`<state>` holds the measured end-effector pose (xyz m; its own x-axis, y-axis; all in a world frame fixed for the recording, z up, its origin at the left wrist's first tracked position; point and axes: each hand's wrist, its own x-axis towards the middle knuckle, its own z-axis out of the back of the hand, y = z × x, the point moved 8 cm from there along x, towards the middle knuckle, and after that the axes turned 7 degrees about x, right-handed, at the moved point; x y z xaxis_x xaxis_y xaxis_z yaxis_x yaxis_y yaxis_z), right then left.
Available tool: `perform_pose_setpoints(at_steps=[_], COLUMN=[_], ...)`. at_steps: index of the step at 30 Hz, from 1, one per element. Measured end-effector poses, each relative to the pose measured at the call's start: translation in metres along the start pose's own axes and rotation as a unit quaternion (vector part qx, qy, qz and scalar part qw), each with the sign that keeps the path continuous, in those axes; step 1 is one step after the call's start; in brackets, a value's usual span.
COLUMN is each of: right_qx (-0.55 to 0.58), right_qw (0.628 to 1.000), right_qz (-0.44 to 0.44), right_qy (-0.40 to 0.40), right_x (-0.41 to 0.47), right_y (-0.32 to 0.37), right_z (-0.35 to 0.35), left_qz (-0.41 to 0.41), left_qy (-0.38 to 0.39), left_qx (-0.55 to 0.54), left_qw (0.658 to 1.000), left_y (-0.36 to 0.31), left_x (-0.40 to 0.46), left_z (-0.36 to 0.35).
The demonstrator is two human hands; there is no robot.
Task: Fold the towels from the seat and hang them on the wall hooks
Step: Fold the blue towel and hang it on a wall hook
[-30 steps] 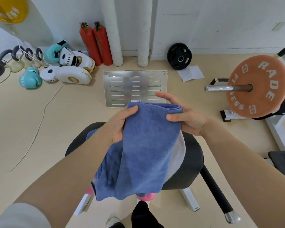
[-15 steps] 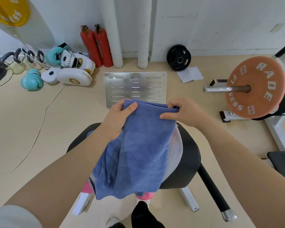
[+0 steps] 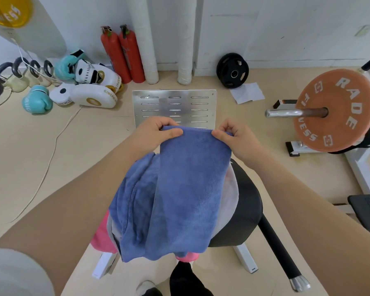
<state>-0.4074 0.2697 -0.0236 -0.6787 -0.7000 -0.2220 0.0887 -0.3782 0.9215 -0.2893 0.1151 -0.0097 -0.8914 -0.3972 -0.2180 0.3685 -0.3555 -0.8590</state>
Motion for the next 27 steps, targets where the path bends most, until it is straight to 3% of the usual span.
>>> perform_pose_setpoints(at_steps=[3, 7, 9, 11, 15, 19, 22, 27], right_qx=[0.038, 0.139, 0.118, 0.051, -0.090, -0.143, -0.041, 0.168], right_qw=[0.998, 0.972, 0.966, 0.966, 0.977, 0.971, 0.972, 0.951], right_qz=[-0.029, -0.103, -0.180, -0.221, -0.189, -0.194, -0.233, -0.247], right_qy=[-0.029, -0.162, -0.146, -0.120, -0.047, -0.005, -0.001, -0.079], right_x=[0.008, 0.012, 0.009, 0.001, -0.025, -0.054, -0.071, -0.089], right_y=[-0.011, -0.041, -0.068, -0.087, -0.087, -0.078, -0.080, -0.084], right_z=[-0.005, -0.004, -0.014, -0.020, -0.027, -0.035, -0.049, -0.064], left_qz=[0.032, 0.157, 0.271, 0.333, 0.249, 0.221, 0.229, 0.248], left_qy=[-0.053, -0.129, -0.105, -0.049, 0.074, 0.078, 0.092, 0.111], left_qx=[-0.009, -0.119, -0.134, -0.021, 0.183, 0.300, 0.336, 0.290], left_qw=[0.998, 0.972, 0.947, 0.942, 0.948, 0.925, 0.909, 0.917], left_y=[0.014, 0.068, 0.101, 0.122, 0.108, 0.094, 0.094, 0.101], left_x=[0.018, 0.033, 0.025, 0.008, -0.027, -0.055, -0.067, -0.072], left_z=[0.004, -0.011, -0.029, -0.041, -0.057, -0.053, -0.057, -0.065])
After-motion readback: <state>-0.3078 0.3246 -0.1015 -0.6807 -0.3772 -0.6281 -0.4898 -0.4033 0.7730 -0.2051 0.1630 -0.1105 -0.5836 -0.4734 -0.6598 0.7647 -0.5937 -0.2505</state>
